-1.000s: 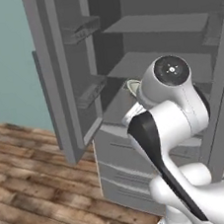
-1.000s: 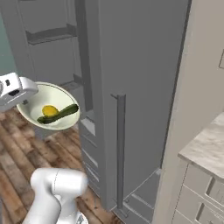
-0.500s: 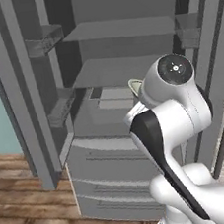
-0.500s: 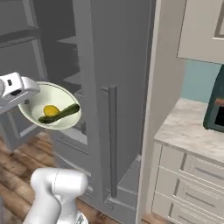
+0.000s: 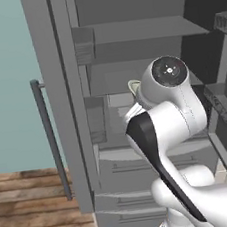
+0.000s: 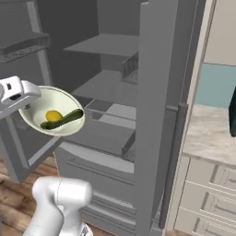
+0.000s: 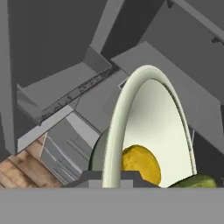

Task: Place the bowl with the squash and lemon on the top shelf of the fridge. Place the bowl with the steak and chicken drumstick on the second highest shelf of the fridge.

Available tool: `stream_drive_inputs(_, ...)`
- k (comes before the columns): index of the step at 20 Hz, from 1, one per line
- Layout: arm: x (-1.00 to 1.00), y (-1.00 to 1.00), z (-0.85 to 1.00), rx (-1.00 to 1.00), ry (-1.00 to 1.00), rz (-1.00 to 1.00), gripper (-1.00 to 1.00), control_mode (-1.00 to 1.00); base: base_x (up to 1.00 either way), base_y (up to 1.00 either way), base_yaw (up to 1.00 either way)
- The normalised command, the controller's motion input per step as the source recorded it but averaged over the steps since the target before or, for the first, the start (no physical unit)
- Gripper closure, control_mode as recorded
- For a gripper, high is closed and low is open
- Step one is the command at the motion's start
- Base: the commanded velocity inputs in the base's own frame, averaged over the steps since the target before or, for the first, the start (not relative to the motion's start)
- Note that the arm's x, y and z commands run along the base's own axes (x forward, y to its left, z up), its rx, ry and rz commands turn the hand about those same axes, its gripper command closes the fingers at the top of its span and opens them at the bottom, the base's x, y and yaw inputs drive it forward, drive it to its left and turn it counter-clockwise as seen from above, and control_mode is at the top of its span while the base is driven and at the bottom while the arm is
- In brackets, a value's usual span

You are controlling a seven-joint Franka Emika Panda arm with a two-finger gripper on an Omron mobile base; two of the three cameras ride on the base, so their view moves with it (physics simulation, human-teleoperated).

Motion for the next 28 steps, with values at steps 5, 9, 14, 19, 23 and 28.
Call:
stream_drive_inputs(5,0.0,0.0,0.0,0.0,0.0,0.0,1.0,1.0,0.08,-0.25,-0.27)
stream_drive_inputs(9,0.0,0.0,0.0,0.0,0.0,0.0,1.0,1.0,0.06,-0.17,-0.3)
stream_drive_inputs(14,0.0,0.0,0.0,0.0,0.0,0.0,1.0,1.0,0.42,-0.04,-0.28)
stream_drive_inputs(19,0.0,0.0,0.0,0.0,0.0,0.0,1.0,1.0,0.57,-0.13,-0.19)
stream_drive_inputs(23,0.0,0.0,0.0,0.0,0.0,0.0,1.0,1.0,0.53,-0.24,-0.16)
stream_drive_inputs(28,0.0,0.0,0.0,0.0,0.0,0.0,1.0,1.0,0.74,0.05,-0.15)
